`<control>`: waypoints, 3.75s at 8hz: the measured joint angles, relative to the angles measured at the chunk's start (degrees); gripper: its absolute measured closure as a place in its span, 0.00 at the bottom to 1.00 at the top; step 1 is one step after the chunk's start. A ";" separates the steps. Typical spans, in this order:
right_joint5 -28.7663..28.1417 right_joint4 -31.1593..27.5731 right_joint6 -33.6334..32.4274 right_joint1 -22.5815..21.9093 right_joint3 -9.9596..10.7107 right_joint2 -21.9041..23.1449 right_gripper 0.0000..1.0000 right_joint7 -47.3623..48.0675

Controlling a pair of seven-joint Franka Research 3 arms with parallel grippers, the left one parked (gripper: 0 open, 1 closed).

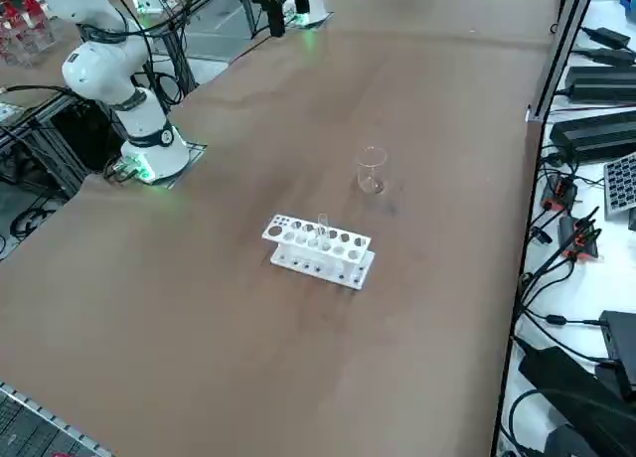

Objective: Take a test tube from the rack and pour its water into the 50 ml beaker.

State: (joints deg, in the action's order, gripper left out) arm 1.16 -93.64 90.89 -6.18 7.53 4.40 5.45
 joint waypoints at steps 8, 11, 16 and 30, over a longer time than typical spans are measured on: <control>14.42 -0.48 8.71 -2.77 -0.31 -14.28 0.00 28.62; 26.47 -0.71 10.30 -6.99 -0.51 -22.54 0.00 50.45; 42.53 -0.66 10.67 -8.15 -0.49 -31.53 0.03 91.69; 68.02 -0.93 0.94 -9.39 1.15 -49.08 0.14 126.03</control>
State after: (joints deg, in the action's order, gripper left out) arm 69.18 -94.57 91.83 -15.57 8.68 -44.68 131.48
